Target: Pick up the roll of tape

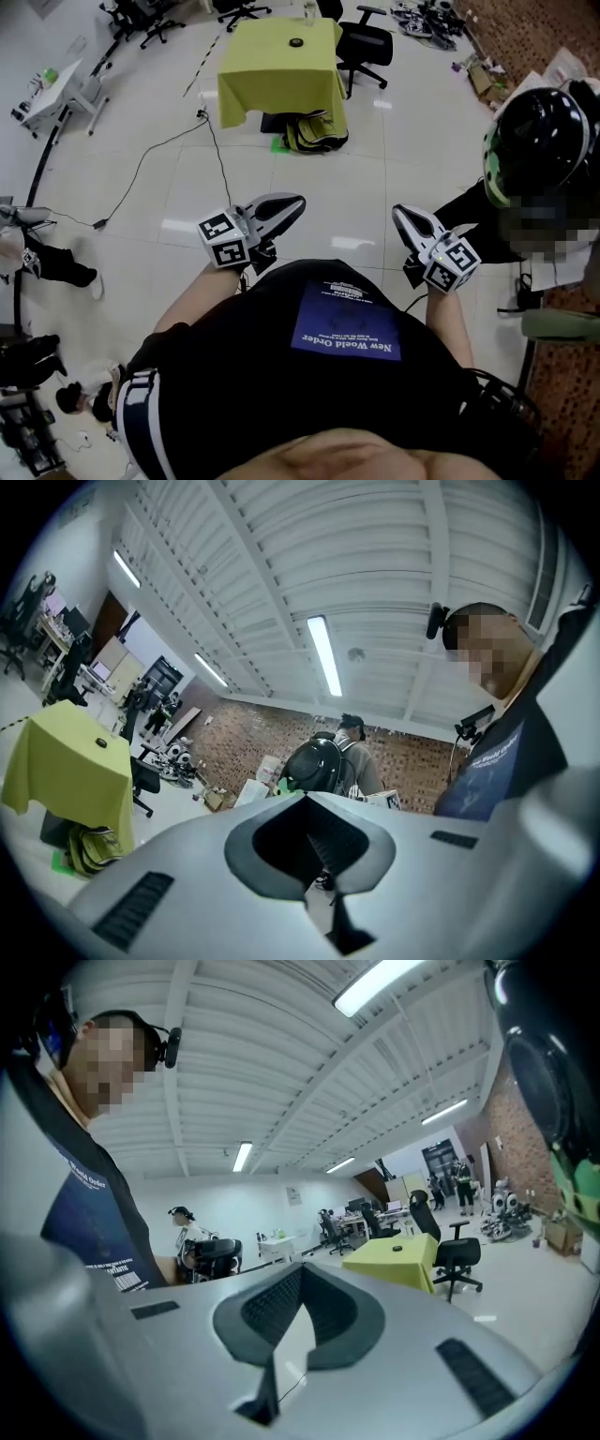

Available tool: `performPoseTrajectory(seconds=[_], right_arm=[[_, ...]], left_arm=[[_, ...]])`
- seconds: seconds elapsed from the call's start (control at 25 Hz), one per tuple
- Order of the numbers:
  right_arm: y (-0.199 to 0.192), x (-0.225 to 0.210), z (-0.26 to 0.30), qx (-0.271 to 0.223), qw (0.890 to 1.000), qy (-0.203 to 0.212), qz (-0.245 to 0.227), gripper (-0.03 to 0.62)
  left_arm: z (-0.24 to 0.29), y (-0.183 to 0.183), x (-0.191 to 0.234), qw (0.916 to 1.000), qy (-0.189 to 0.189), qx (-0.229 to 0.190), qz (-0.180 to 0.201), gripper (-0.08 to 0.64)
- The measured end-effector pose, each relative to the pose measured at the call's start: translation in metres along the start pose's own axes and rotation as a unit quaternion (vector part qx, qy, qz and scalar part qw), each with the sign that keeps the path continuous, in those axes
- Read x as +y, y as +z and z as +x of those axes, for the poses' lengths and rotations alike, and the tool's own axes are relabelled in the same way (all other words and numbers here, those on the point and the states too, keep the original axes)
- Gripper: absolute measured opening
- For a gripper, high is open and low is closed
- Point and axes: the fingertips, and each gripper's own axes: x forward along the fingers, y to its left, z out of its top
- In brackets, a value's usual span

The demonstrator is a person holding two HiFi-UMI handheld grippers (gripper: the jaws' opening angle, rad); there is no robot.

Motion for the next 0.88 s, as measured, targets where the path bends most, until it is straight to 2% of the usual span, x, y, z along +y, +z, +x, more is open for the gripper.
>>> performPoseTrajectory(seconds=[0.2, 0.48, 0.68, 0.88], right_arm=[[0.034, -0.010, 0.086, -0.020, 1.000, -0.021, 0.005, -0.015], [0.040, -0.032, 0.174, 0.006, 1.000, -0.022, 0.005, -0.015], [0.055, -0.087, 0.212, 0.010, 1.000, -0.007, 0.009, -0.015], [0.075, -0.168, 0.263, 0.006, 0.999, 0.044, 0.011, -0.015]], left_arm=[[-0.036, 0.054, 0.070, 0.9995, -0.009, 0.018, 0.025, 0.005], [-0.060, 0.091, 0.155, 0.9999, 0.007, 0.006, 0.012, 0.005], [-0.031, 0.108, 0.205, 0.9997, 0.023, 0.002, 0.005, 0.005], [0.019, 0.128, 0.263, 0.9980, 0.060, -0.007, 0.017, 0.005]])
